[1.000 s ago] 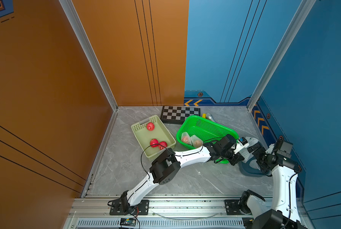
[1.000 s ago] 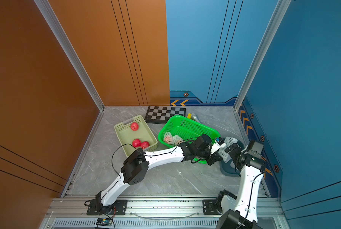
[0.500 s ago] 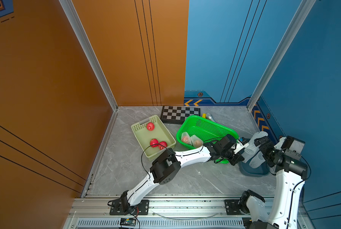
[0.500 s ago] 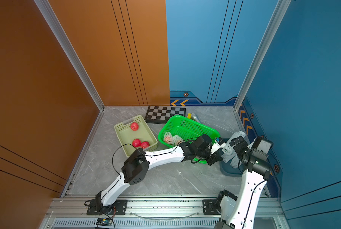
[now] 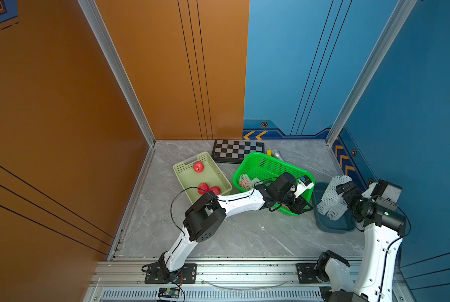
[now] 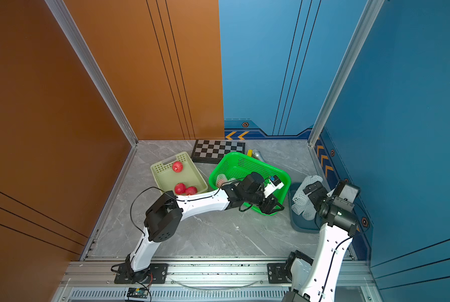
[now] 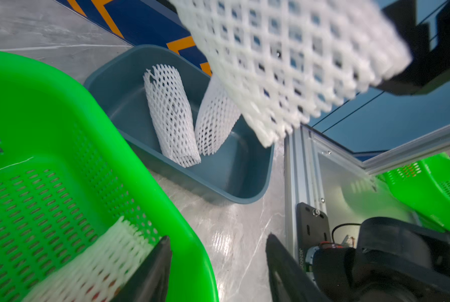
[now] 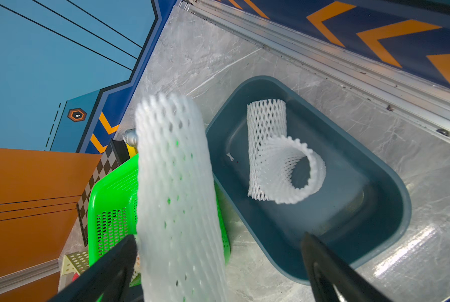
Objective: Remove foam nets from apples
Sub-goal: Place the foam net into the storage box.
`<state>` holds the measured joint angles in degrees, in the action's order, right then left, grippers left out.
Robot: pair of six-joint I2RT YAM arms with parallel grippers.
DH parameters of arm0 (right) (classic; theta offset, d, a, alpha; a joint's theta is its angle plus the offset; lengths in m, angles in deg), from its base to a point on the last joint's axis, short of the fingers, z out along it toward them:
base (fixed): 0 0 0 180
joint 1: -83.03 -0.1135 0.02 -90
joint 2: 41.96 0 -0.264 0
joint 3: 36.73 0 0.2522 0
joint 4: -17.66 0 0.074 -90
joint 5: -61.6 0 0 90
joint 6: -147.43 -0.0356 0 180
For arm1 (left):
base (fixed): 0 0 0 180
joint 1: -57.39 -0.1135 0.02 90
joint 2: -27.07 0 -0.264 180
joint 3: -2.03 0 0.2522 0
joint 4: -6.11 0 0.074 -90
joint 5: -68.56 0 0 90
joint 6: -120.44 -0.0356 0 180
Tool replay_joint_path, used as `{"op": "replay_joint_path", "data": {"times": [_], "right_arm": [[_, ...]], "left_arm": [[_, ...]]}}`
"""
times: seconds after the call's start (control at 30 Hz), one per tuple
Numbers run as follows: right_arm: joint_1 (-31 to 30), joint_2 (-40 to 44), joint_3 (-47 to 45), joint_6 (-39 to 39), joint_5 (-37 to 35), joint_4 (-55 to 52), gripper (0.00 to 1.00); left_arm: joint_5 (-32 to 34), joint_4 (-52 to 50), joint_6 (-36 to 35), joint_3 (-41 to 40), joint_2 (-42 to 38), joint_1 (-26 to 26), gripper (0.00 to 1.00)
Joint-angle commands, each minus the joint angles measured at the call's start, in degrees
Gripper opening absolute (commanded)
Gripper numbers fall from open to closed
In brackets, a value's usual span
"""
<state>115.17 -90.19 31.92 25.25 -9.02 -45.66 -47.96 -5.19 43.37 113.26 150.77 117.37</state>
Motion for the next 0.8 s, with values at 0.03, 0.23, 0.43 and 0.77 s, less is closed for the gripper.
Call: {"op": "replay_joint_path", "data": {"times": [0.03,0.23,0.43,0.77], "right_arm": [[-0.7,-0.7,-1.3,2.4,1.6,-1.1,1.00],[-2.8,-2.3,-1.9,5.1,3.9,-1.3,1.00],[-4.7,-3.7,-1.0,6.9,2.5,-4.5,1.00],[-5.7,-1.2,-1.4,7.7,1.6,-7.5,1.00]], "left_arm": [[-3.4,1.6,-1.9,0.1,-1.7,0.0,0.77],[-5.2,1.8,-3.8,1.1,-1.6,0.0,0.98],[-1.9,1.7,-5.1,1.7,-2.1,-0.4,0.98],[-3.5,1.7,-5.6,6.9,1.5,0.4,0.64]]}}
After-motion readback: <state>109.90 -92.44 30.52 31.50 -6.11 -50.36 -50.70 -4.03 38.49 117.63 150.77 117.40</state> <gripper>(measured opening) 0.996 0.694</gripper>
